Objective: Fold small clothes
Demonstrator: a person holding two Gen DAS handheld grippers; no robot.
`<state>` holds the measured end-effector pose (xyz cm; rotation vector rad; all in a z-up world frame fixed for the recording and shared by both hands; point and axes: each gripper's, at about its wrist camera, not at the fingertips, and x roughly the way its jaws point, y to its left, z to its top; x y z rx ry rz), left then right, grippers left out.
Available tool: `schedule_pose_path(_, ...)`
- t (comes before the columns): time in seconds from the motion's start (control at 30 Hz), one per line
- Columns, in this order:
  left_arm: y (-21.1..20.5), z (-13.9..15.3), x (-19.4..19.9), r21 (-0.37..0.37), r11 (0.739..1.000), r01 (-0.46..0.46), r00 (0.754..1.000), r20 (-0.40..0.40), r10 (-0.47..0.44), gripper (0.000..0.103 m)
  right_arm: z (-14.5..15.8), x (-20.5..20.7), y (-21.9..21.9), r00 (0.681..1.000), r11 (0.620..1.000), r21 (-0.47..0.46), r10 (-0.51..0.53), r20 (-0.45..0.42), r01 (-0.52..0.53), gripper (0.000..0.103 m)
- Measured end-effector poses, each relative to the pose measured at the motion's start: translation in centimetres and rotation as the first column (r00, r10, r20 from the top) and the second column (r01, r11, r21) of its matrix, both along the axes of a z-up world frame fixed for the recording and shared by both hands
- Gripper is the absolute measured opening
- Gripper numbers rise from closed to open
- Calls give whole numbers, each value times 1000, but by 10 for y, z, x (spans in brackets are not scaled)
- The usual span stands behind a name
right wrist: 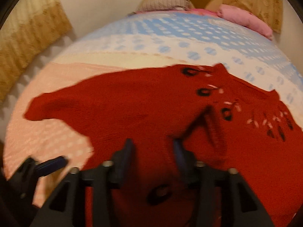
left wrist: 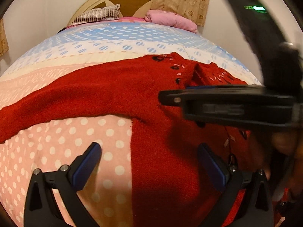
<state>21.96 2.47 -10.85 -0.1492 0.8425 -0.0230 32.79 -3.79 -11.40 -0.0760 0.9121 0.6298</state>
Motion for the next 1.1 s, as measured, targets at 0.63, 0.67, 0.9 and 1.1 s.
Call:
schedule_pose_path(0.63, 12, 40, 29, -159, 981, 109, 991, 97, -94, 101, 31, -61, -209, 918, 924, -4, -379, 117, 382, 55)
schedule_pose_path(0.67, 8, 36, 35, -165, 979, 120, 990, 87, -107, 98, 26, -65, -209, 919, 925, -4, -377, 113, 380, 55)
schedule_pose_path(0.9, -16, 11, 70, -230, 956, 179, 984, 26, -178, 48, -2, -99, -192, 938, 941, -66, -320, 134, 331, 62)
schedule_pose_path(1.1, -16, 16, 70, -241, 944, 224, 974, 67, -214, 4, -18, -121, -190, 937, 942, -95, -302, 174, 321, 63)
